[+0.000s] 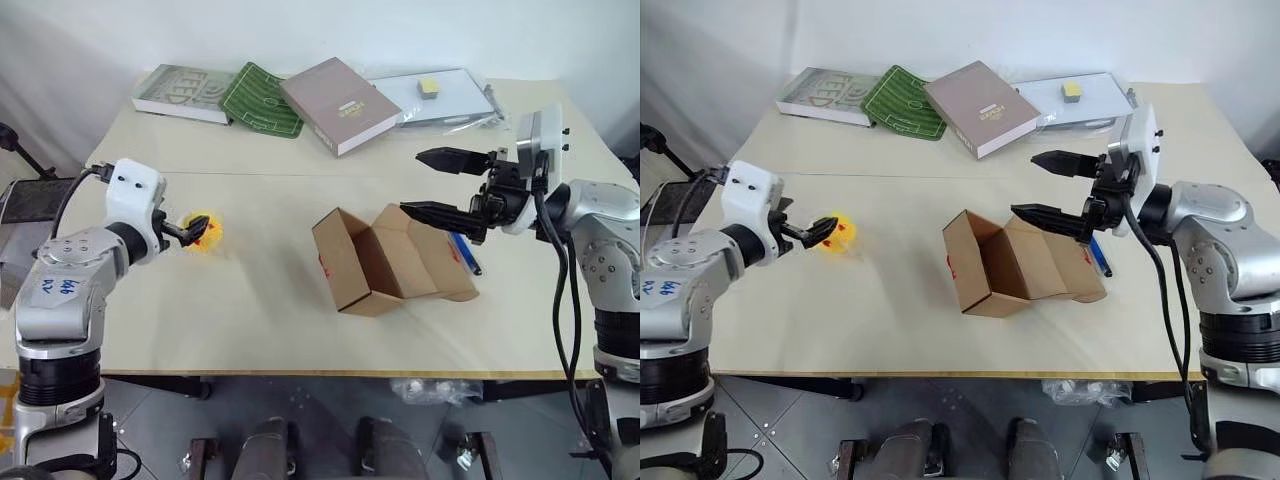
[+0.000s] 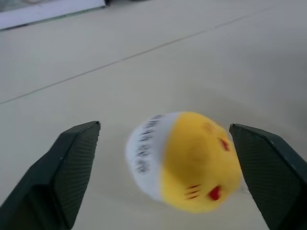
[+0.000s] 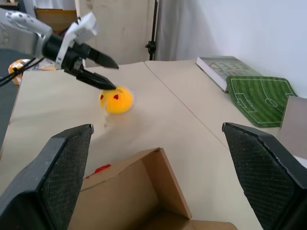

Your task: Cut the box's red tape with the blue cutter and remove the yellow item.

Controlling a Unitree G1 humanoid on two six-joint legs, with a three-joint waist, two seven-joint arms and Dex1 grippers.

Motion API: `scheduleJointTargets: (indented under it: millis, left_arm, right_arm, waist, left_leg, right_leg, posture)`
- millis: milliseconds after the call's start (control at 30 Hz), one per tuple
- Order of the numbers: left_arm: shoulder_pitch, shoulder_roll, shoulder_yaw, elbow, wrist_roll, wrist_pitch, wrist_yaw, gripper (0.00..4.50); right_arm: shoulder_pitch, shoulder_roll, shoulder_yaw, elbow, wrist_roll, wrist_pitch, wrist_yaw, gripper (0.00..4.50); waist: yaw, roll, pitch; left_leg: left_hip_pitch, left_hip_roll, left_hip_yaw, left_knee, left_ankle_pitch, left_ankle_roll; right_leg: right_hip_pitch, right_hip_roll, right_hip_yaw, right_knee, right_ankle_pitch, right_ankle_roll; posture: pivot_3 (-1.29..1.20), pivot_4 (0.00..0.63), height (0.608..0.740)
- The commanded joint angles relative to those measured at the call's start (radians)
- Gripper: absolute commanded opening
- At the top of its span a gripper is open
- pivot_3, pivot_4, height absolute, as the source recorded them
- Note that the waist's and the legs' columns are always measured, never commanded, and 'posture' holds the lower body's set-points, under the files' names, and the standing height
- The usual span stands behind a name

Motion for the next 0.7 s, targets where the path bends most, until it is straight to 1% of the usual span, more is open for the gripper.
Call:
scheduleJointTargets:
  millis: [33, 100, 167, 233, 300, 367, 400, 467, 567, 700]
  left_arm:
    - [0.018, 0.028, 0.050, -0.061, -0.040, -0.046, -0.043, 4.45]
    - [0.059, 0.000, 0.095, -0.101, -0.097, -0.163, -0.107, 4.45]
    - [0.114, -0.049, 0.142, -0.126, -0.176, -0.281, -0.189, 4.45]
    - [0.197, -0.079, 0.169, -0.152, -0.234, -0.334, -0.252, 4.45]
    - [0.277, -0.080, 0.175, -0.143, -0.269, -0.349, -0.299, 4.45]
    - [0.363, -0.058, 0.153, -0.106, -0.242, -0.403, -0.342, 4.45]
    - [0.419, -0.045, 0.133, -0.092, -0.216, -0.472, -0.390, 4.45]
    - [0.485, -0.041, 0.121, -0.071, -0.237, -0.519, -0.455, 4.45]
    - [0.529, -0.041, 0.094, -0.032, -0.222, -0.604, -0.496, 4.45]
    - [0.567, -0.042, 0.066, -0.016, -0.226, -0.653, -0.526, 4.45]
  right_arm:
    - [-0.015, -0.008, -0.028, 0.003, -0.014, -0.029, 0.015, 4.50]
    - [0.001, -0.024, -0.046, 0.020, -0.030, -0.045, 0.025, 4.50]
    - [0.026, -0.046, -0.065, 0.054, -0.052, -0.073, 0.045, 4.50]
    - [0.061, -0.072, -0.081, 0.099, -0.081, -0.117, 0.079, 4.50]
    - [0.102, -0.105, -0.088, 0.151, -0.116, -0.169, 0.118, 4.50]
    - [0.147, -0.136, -0.102, 0.210, -0.139, -0.210, 0.157, 4.50]
    - [0.181, -0.155, -0.106, 0.254, -0.156, -0.244, 0.185, 4.50]
    - [0.233, -0.188, -0.098, 0.338, -0.196, -0.291, 0.228, 4.50]
    - [0.256, -0.177, -0.106, 0.484, -0.230, -0.387, 0.248, 4.50]
    - [0.289, -0.166, -0.114, 0.557, -0.251, -0.430, 0.244, 4.50]
  waist:
    - [0.000, 0.000, 0.000]
    - [-0.001, 0.000, 0.000]
    - [0.001, 0.000, 0.000]
    - [0.001, 0.000, 0.000]
    - [0.000, 0.000, 0.000]
    - [-0.001, 0.000, 0.000]
    - [-0.002, 0.000, 0.000]
    - [-0.001, 0.000, 0.000]
    - [-0.003, 0.000, 0.000]
    - [-0.008, 0.001, -0.001]
  left_leg:
    - [0.000, 0.000, 0.000, 0.000, 0.000, 0.000]
    - [0.000, 0.000, 0.000, 0.000, 0.000, 0.000]
    - [0.000, 0.000, 0.000, 0.000, -0.001, -0.001]
    - [0.000, 0.000, 0.000, 0.000, -0.001, -0.001]
    - [0.002, 0.000, 0.001, 0.000, -0.001, -0.001]
    - [0.004, 0.001, 0.002, 0.000, -0.001, -0.001]
    - [0.006, 0.001, 0.003, -0.001, -0.001, -0.001]
    - [0.011, 0.000, 0.007, -0.004, -0.001, 0.000]
    - [0.012, 0.001, 0.008, -0.004, -0.002, 0.000]
    - [0.013, 0.001, 0.010, -0.004, -0.002, -0.001]
  right_leg:
    - [0.000, 0.000, 0.000, 0.000, 0.000, 0.000]
    - [0.000, 0.000, 0.000, 0.000, 0.000, 0.000]
    - [0.000, 0.000, 0.000, 0.000, 0.000, 0.000]
    - [0.000, 0.000, 0.000, 0.000, 0.000, 0.000]
    - [0.001, 0.000, 0.000, 0.000, 0.000, 0.000]
    - [0.003, 0.000, 0.001, 0.000, 0.000, 0.000]
    - [0.003, 0.000, 0.002, 0.000, 0.000, 0.000]
    - [0.006, 0.000, 0.005, -0.001, 0.000, -0.001]
    - [0.006, 0.000, 0.006, -0.001, 0.000, -0.001]
    - [0.005, 0.000, 0.009, 0.000, 0.000, -0.001]
  posture:
    - [0.00, 0.150, 0.740]
    - [0.00, 0.150, 0.740]
    - [0.00, 0.150, 0.740]
    - [0.00, 0.150, 0.740]
    - [0.00, 0.150, 0.740]
    - [0.00, 0.150, 0.740]
    - [0.00, 0.150, 0.740]
    - [0.00, 0.150, 0.740]
    - [0.00, 0.150, 0.740]
    - [0.00, 0.150, 0.740]
